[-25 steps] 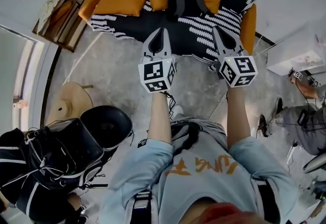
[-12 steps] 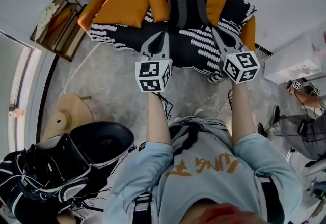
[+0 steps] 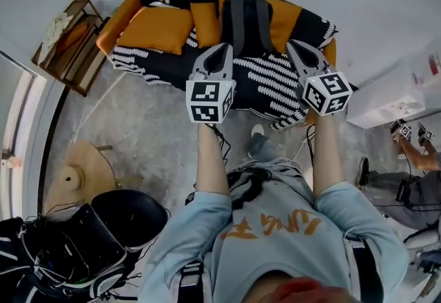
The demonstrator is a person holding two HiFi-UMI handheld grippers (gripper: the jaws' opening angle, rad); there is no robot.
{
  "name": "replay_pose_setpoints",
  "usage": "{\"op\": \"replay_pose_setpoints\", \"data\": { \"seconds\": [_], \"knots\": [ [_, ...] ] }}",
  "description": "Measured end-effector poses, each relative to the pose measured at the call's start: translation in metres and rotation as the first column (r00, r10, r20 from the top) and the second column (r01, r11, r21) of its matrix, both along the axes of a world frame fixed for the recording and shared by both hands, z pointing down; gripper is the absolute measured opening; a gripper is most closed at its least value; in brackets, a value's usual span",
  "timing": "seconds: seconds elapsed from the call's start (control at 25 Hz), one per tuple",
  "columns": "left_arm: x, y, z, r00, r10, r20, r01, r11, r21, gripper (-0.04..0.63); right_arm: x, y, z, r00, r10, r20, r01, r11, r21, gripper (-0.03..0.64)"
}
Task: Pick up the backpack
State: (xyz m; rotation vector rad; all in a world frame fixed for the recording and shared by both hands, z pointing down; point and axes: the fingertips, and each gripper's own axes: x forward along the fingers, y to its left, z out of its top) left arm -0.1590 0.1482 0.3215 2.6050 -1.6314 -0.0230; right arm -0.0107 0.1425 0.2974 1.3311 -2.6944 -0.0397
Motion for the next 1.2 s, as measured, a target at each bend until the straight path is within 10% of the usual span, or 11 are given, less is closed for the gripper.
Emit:
{"op": "replay_pose_setpoints", "data": {
  "seconds": [0.32, 0.76, 1.2],
  "knots": [
    [0.023, -0.088, 0.016, 0.995, 0.014, 0.103, -0.009, 0.999, -0.042, 0.023, 0.015, -0.099, 0.025, 0.996, -0.034, 0.077, 0.038, 0.998, -0.049, 0.028],
    [0.081, -0.250, 0.033, 0.999, -0.020, 0.039, 0.024, 0.996, -0.090, 0.023, 0.093, -0.275, 0.058, 0.982, 0.006, 0.190, 0.023, 0.989, -0.148, 0.028],
    [0.121, -0.330, 0.057, 0.988, 0.006, 0.154, 0.021, 0.984, -0.177, 0.023, 0.118, -0.335, 0.082, 0.967, -0.011, 0.253, 0.062, 0.979, -0.193, 0.028]
  ]
}}
